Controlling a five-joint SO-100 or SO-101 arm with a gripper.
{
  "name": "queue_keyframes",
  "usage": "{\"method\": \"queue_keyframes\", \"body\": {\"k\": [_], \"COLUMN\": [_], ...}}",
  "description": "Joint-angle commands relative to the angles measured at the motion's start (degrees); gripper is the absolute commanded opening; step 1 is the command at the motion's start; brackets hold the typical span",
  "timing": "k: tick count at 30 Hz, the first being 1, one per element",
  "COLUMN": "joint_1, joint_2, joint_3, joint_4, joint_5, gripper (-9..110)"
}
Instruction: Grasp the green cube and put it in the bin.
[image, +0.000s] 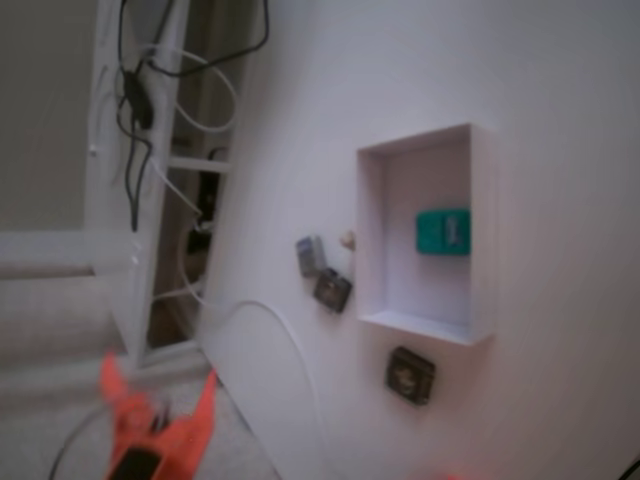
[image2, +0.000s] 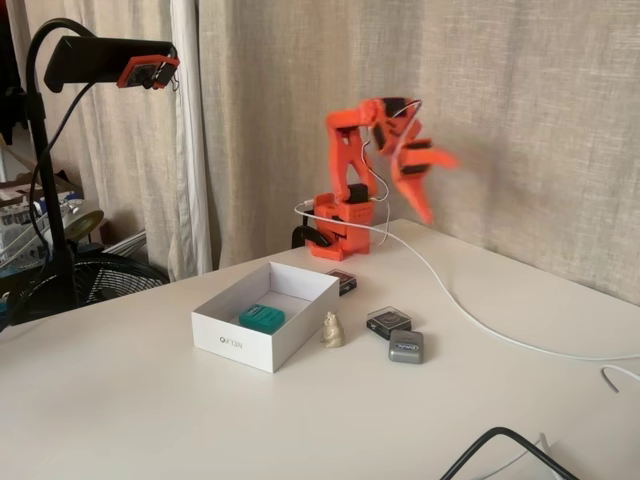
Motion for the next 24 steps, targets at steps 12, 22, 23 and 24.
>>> {"method": "queue_keyframes", "body": {"k": [12, 22, 23, 24], "joint_1": [-13.36, -8.88, -8.88, -9.05], "joint_2": [33.75, 53.09, 54.84, 56.34], "joint_3": [32.43, 50.89, 52.56, 53.79], "joint_4": [-8.53, -7.47, -7.21, -6.77], "joint_5": [-0.09, -0.09, -0.09, -0.09], "gripper": [56, 56, 56, 56]}}
